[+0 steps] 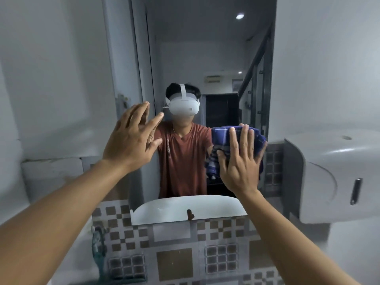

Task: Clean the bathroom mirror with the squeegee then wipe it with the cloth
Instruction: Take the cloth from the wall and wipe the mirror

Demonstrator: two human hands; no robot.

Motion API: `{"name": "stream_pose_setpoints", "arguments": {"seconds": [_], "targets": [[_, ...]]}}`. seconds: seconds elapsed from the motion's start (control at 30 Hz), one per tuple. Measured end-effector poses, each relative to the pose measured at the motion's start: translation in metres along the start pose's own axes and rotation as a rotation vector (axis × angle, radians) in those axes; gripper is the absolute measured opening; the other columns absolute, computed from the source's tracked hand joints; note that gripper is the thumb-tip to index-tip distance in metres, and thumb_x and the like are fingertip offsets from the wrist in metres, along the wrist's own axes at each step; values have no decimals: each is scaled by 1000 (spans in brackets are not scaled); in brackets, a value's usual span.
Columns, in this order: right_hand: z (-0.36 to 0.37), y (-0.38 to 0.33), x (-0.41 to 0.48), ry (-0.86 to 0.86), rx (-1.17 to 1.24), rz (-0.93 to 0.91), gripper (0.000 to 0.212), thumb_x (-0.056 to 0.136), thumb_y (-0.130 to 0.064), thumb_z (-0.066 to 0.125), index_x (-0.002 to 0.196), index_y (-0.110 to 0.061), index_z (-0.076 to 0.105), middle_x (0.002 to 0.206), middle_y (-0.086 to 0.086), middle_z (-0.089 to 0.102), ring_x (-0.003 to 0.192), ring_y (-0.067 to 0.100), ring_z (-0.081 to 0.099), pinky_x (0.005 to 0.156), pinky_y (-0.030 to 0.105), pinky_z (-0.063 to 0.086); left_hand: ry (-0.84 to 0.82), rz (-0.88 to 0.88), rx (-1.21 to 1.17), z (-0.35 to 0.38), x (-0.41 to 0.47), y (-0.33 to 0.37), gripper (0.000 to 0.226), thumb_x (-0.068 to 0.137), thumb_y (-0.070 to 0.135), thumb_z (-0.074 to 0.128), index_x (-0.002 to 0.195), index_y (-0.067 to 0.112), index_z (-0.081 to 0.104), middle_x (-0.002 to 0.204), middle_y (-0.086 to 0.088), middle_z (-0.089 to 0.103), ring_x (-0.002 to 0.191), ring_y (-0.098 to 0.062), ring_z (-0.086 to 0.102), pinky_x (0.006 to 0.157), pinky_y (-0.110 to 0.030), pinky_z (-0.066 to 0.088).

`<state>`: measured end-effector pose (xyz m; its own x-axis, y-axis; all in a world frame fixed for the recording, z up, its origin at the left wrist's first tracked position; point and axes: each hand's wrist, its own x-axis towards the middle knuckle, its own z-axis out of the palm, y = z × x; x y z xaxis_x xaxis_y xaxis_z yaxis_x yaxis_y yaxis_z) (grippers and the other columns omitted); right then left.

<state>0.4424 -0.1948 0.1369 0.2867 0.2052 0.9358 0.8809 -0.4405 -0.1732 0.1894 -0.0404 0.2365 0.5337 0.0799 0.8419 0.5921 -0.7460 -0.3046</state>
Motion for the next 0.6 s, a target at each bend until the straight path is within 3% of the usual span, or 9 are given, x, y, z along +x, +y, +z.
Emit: {"name": "stream_pose_setpoints", "arguments": {"seconds": [0.13, 0.27, 0.5, 0.6], "targets": [[5, 16, -25, -27, 148, 89, 69, 104, -55, 21, 163, -20, 8, 170, 10, -2, 157, 31, -2, 121, 65, 15, 7, -2, -13, 0, 0, -1, 68, 90, 43, 58, 151, 23, 38, 159, -19, 27, 146, -39, 24, 118, -54, 28], [13, 29, -63, -96, 102, 134, 68, 103, -57, 15, 161, -30, -7, 171, 5, -7, 157, 26, -5, 113, 72, 24, 20, 5, -30, -1, 0, -2, 68, 90, 41, 61, 151, 23, 39, 159, -19, 28, 146, -39, 25, 118, -53, 28], [26, 24, -101, -148, 92, 139, 66, 106, -56, 11, 162, -22, -2, 170, 14, 1, 157, 32, 3, 112, 73, 24, 36, -23, -10, -1, -7, -9, 68, 90, 38, 64, 151, 20, 39, 157, -19, 29, 143, -38, 28, 115, -52, 34], [30, 5, -106, -164, 86, 45, 66, 107, -55, 14, 162, -19, 3, 169, 20, 6, 157, 32, -2, 110, 74, 27, 18, -12, -16, 1, -10, -11, 68, 90, 37, 63, 151, 19, 39, 157, -20, 30, 143, -39, 27, 117, -52, 33]]}}
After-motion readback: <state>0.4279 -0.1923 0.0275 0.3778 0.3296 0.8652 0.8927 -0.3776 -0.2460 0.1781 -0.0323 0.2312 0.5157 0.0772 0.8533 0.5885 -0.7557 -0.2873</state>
